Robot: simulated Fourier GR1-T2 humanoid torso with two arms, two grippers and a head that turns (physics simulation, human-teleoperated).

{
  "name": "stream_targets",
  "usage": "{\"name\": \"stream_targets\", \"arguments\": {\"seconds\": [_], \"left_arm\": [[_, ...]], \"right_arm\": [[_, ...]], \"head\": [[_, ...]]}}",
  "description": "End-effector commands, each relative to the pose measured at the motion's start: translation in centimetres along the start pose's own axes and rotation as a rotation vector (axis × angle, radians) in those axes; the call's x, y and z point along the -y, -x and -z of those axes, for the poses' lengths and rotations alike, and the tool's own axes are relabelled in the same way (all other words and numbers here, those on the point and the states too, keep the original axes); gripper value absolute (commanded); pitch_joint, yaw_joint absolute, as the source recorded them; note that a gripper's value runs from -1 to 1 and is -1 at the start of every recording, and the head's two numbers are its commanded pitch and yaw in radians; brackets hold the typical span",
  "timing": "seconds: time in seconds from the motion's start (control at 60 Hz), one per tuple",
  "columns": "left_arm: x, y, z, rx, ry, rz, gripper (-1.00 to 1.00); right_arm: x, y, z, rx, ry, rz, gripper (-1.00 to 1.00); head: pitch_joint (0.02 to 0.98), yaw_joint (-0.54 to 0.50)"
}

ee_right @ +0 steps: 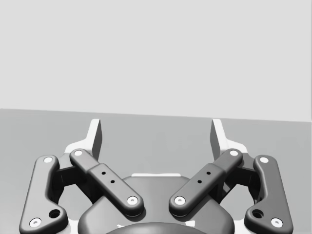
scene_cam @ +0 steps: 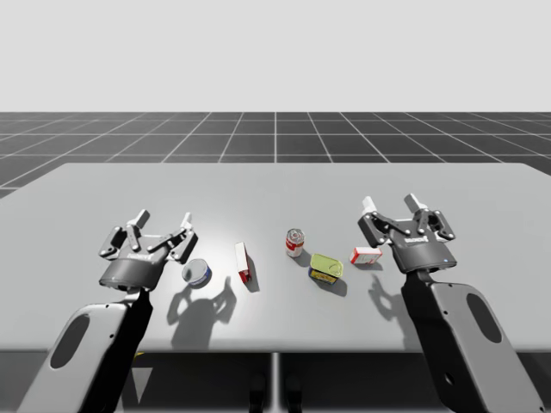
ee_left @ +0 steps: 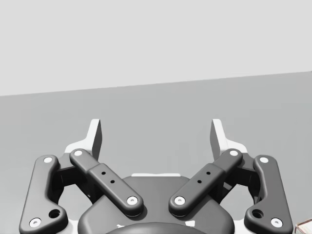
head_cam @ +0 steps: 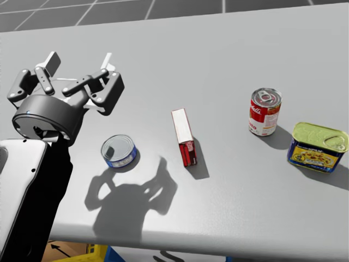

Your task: Pick up the pudding box and lift it.

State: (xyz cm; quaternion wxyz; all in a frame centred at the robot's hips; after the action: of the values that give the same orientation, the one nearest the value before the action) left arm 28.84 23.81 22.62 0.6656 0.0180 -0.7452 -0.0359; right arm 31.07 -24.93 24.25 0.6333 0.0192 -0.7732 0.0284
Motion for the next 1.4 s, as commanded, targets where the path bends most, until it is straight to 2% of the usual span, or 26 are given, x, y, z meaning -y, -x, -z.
{"name": "stream_targets", "arguments": {"seconds": [0.017,0.05,0.117,0.267,0.3,0.333,0.383,0.433,0.467,0.517,0.533,0.6,0.733,1.0,1.133,1.283,1.4], "left_arm": [[1.2,-1.4,-0.9,0.026,-0.001,-0.072,-1.0],[1.4,-1.7,-1.2,0.028,0.003,-0.083,-1.0],[2.2,-2.3,-2.2,0.031,-0.009,-0.079,-1.0],[4.1,-2.3,-4.5,-0.023,0.022,-0.091,-1.0],[4.6,-2.1,-5.1,-0.031,0.029,-0.075,-1.0],[5.0,-2.0,-5.7,-0.045,0.037,-0.088,-1.0],[5.6,-1.9,-6.5,-0.052,0.048,-0.077,-1.0],[6.2,-1.7,-7.6,-0.06,0.063,-0.088,-1.0],[6.6,-1.6,-8.1,-0.07,0.075,-0.07,-1.0],[6.9,-1.4,-8.7,-0.086,0.084,-0.086,-1.0],[7.3,-1.1,-9.3,-0.108,0.106,-0.089,-1.0],[7.9,-0.6,-10.0,-0.131,0.119,-0.091,-1.0],[9.3,1.4,-11.6,-0.202,0.169,-0.12,-1.0],[11.5,4.9,-12.0,-0.264,0.174,-0.11,-1.0],[12.5,6.1,-11.5,-0.271,0.171,-0.109,-1.0],[13.2,6.8,-10.2,-0.272,0.145,-0.12,-1.0],[13.6,7.1,-9.0,-0.286,0.142,-0.147,-1.0]], "right_arm": [[-0.1,0.2,0.1,-0.006,0.003,-0.001,-1.0],[-0.2,0.2,0.1,-0.006,0.004,0.0,-1.0],[-0.2,0.2,0.0,-0.007,0.004,0.001,-1.0],[-0.2,0.3,0.1,-0.009,0.004,0.004,-1.0],[-0.2,0.3,0.0,-0.009,0.004,0.005,-1.0],[-0.2,0.3,0.0,-0.011,0.005,0.007,-1.0],[-0.2,0.3,0.0,-0.01,0.005,0.007,-1.0],[-0.1,0.3,0.0,-0.01,0.005,0.013,-1.0],[-0.1,0.3,0.0,-0.01,0.006,0.015,-1.0],[-0.1,0.3,0.0,-0.01,0.007,0.017,-1.0],[-0.1,0.3,0.0,-0.011,0.008,0.017,-1.0],[-0.1,0.2,0.0,-0.01,0.009,0.018,-1.0],[-0.1,0.2,0.0,-0.006,0.009,0.022,-1.0],[0.0,0.2,0.0,-0.001,0.013,0.023,-1.0],[0.1,0.1,0.1,0.003,0.015,0.024,-1.0],[0.0,0.1,0.1,0.004,0.017,0.025,-1.0],[0.1,0.1,0.1,0.005,0.019,0.026,-1.0]], "head": [[0.842,0.19],[0.841,0.19],[0.841,0.2],[0.84,0.2],[0.841,0.2],[0.842,0.19],[0.842,0.19],[0.841,0.19],[0.841,0.19],[0.841,0.19],[0.84,0.19],[0.84,0.19],[0.839,0.18],[0.844,0.19],[0.848,0.19],[0.852,0.19],[0.854,0.19]]}}
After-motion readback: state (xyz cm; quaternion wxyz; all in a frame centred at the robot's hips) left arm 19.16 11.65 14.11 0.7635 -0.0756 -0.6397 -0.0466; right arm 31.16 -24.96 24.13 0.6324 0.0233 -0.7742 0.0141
